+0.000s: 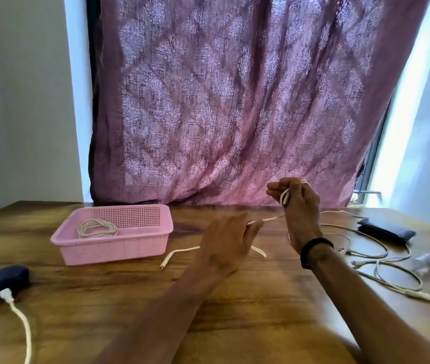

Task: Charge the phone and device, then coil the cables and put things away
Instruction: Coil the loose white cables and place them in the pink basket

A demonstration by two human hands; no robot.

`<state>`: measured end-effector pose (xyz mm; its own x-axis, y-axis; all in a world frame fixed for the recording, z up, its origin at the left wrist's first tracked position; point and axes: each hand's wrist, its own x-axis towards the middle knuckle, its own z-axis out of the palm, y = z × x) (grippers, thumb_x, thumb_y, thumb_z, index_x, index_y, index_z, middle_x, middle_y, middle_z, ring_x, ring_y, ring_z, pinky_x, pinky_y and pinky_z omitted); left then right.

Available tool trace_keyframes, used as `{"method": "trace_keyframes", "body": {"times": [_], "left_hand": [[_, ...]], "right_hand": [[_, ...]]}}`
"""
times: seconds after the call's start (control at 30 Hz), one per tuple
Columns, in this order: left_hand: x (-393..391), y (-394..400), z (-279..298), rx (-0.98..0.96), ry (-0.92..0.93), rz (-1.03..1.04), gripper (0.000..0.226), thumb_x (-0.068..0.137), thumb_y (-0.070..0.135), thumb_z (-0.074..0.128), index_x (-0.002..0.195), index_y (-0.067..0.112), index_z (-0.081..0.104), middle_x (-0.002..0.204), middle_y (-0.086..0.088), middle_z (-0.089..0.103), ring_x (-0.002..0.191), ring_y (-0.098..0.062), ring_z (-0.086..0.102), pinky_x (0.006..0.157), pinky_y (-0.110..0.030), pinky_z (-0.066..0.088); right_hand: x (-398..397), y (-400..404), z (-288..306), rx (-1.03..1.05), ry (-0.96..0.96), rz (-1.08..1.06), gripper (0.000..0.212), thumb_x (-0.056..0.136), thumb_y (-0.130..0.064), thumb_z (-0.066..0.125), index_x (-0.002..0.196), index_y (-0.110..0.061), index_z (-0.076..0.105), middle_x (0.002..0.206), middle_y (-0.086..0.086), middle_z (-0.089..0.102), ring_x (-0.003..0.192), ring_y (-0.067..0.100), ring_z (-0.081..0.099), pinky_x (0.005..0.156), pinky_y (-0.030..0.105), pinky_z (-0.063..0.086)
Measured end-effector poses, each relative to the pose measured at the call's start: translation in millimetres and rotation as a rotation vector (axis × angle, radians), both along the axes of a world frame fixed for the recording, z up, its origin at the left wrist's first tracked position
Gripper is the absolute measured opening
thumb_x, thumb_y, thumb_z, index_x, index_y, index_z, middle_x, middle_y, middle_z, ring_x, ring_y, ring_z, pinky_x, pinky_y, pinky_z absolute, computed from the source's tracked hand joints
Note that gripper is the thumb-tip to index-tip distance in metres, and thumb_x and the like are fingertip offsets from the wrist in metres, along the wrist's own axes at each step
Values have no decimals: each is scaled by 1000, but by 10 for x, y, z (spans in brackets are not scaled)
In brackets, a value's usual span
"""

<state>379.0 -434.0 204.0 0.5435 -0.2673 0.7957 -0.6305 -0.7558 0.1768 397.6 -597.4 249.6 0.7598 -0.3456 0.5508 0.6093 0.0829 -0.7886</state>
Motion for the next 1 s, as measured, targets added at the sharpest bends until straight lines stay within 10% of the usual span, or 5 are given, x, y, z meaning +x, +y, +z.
{"method": "trace_keyframes", "body": {"times": [0.17,0.33,0.67,0.77,1.0], "left_hand": [[119,139,148,-92,-194,56,30,100,45,58,76,27,55,71,4,64,72,-21,63,68,-38,43],[218,254,162,-235,-117,50,35,101,56,39,80,28,40,75,3,58,76,-25,58,71,-43,42],[273,254,158,-488,-15,-89,64,95,75,29,86,16,52,61,2,54,64,-30,59,57,-44,44],[326,252,-87,-212,8,-81,52,102,60,36,110,16,62,80,-9,71,73,-35,67,61,-45,49],[0,-71,-50,253,102,-122,47,104,61,25,95,24,52,90,-8,71,84,-34,66,65,-42,47]], "right_hand": [[-49,77,-197,-835,-86,-353,35,108,-26,38,79,-17,54,81,2,61,76,22,60,70,36,48],[-292,365,-138,-919,86,-56,51,111,-35,42,64,-17,49,56,-9,51,48,5,43,54,29,37],[-440,353,156,142,321,1220,32,99,-25,39,68,-19,37,49,-6,19,44,12,14,43,25,30],[-435,278,249,340,133,1157,30,103,-22,36,75,-17,46,55,-8,24,48,10,23,55,23,35],[-106,-50,126,427,-6,557,32,112,-25,41,91,-11,61,78,5,67,74,18,67,88,35,60]]}}
